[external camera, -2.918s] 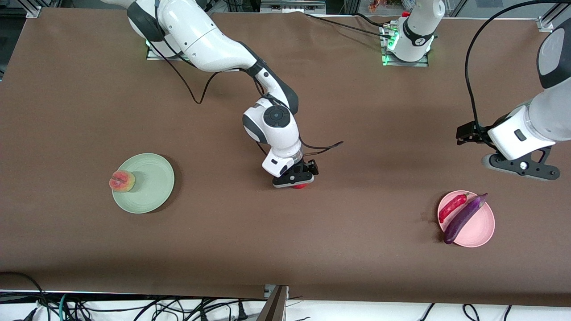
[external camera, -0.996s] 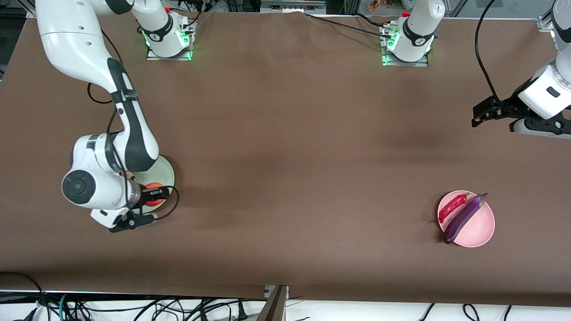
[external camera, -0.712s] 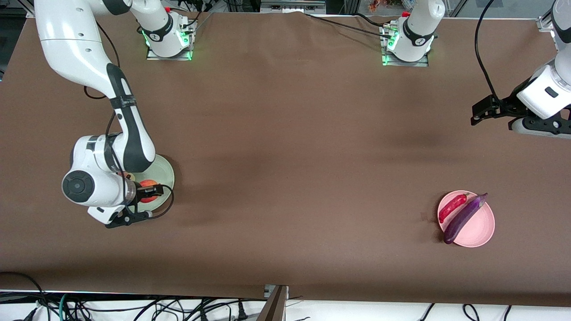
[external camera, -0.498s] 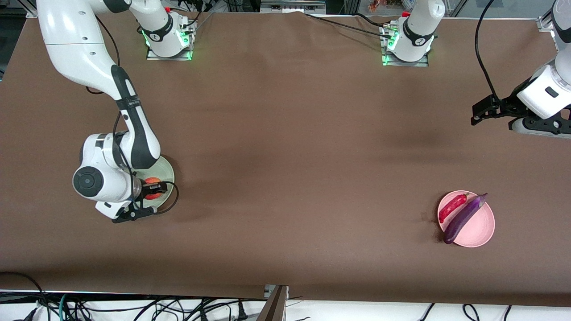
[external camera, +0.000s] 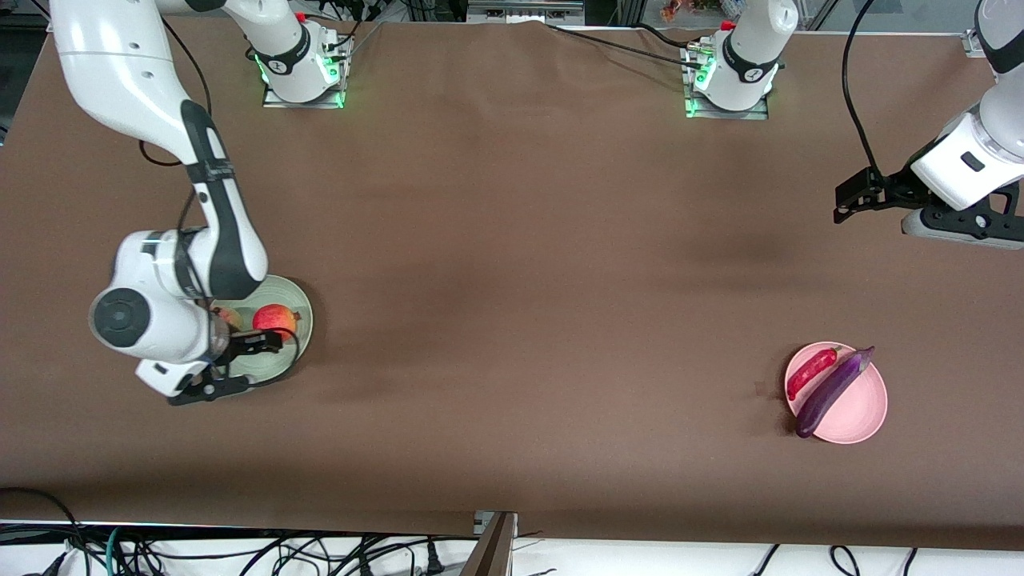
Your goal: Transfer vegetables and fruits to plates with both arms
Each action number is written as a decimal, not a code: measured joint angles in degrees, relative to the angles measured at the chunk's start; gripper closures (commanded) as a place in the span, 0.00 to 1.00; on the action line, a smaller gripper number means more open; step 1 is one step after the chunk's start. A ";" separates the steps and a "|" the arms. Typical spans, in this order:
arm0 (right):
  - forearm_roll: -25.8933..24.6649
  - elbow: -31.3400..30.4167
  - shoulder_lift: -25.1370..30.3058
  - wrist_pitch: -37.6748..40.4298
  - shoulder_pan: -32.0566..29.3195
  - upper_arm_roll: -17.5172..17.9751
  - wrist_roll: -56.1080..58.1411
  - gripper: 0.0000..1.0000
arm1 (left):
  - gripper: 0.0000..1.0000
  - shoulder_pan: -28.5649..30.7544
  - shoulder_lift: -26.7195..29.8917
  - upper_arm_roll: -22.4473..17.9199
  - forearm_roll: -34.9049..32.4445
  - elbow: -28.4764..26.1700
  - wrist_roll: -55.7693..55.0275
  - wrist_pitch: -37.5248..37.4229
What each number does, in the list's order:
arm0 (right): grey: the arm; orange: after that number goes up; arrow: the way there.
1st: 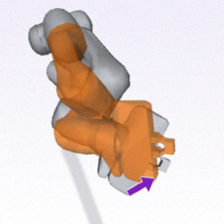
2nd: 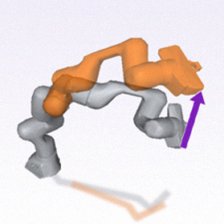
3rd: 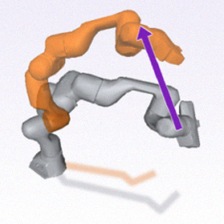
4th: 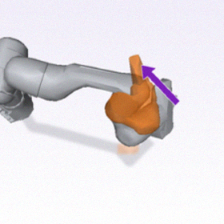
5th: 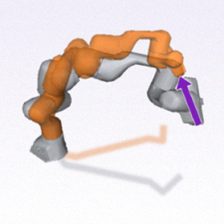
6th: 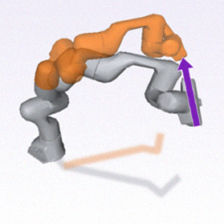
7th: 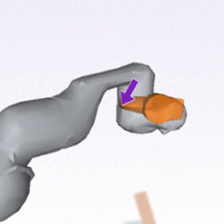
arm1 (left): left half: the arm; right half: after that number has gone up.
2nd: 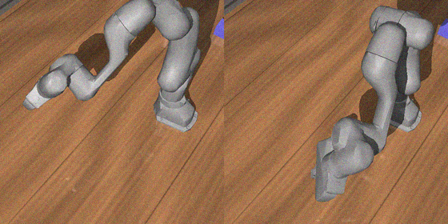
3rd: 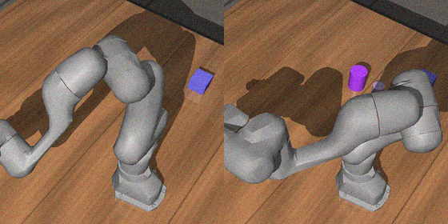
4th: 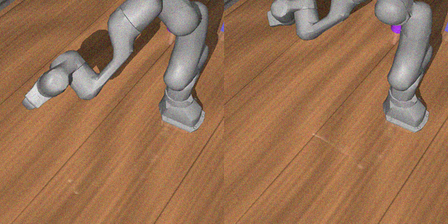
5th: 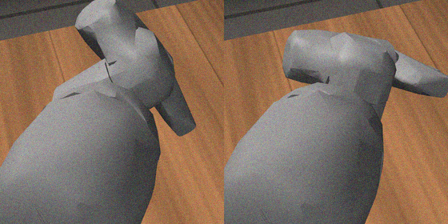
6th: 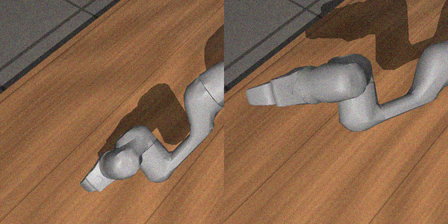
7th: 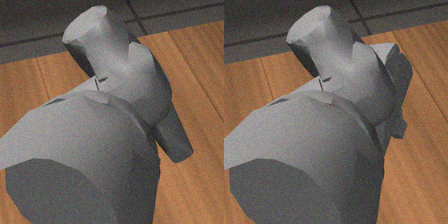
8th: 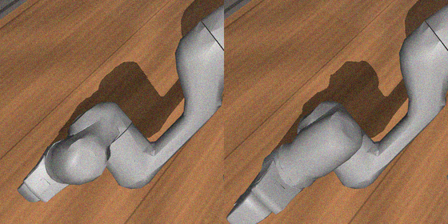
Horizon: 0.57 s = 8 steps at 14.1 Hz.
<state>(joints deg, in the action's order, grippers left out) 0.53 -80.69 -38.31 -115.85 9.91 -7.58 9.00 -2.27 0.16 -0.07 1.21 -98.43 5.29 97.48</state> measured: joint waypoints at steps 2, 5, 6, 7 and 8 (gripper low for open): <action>0.01 5.15 2.06 6.94 0.04 -0.15 0.00 0.00 | 0.00 0.00 0.00 0.20 0.00 0.01 0.00 0.00; 0.08 8.69 6.57 14.56 0.11 -0.15 0.00 0.00 | 0.00 0.00 0.00 0.22 0.00 0.04 0.00 0.00; 0.08 8.94 8.58 16.43 0.15 -0.14 0.00 0.00 | 0.00 0.00 0.00 0.22 0.00 0.05 0.00 -0.01; 0.08 8.84 10.86 19.21 0.25 -0.10 0.01 0.00 | 0.00 0.00 0.00 0.22 0.00 0.06 0.00 -0.01; 0.09 8.17 13.26 22.24 0.34 -0.04 0.03 0.00 | 0.00 0.00 0.00 0.22 0.00 0.06 0.00 -0.01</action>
<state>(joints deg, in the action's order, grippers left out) 0.62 -72.52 -25.05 -93.61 10.26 -7.62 9.02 -2.27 0.16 0.15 1.21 -98.37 5.29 97.47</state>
